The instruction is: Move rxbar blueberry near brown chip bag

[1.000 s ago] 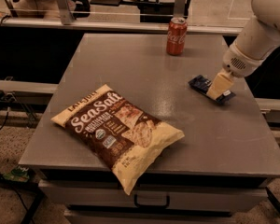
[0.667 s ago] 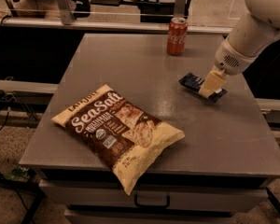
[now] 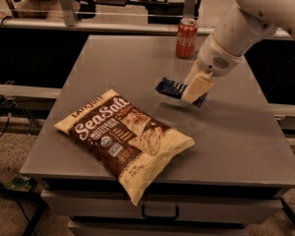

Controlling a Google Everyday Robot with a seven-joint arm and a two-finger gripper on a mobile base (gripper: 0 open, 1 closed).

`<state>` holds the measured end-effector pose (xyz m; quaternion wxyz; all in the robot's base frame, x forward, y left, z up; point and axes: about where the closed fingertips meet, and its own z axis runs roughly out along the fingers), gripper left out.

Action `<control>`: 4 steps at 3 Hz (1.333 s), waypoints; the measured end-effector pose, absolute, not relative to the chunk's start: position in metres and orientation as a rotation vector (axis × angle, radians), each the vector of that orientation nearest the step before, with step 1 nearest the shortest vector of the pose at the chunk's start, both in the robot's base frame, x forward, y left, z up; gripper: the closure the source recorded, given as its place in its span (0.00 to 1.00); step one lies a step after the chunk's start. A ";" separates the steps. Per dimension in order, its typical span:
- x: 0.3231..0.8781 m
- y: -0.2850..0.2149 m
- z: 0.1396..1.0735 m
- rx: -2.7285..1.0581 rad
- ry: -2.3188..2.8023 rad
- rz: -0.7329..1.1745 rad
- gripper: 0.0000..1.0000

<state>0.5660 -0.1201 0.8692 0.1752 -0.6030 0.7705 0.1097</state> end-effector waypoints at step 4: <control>0.545 -0.070 0.881 -2.061 1.776 0.525 0.07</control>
Offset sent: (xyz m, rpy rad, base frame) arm -0.0206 0.0483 0.0110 0.1356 0.0341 0.3514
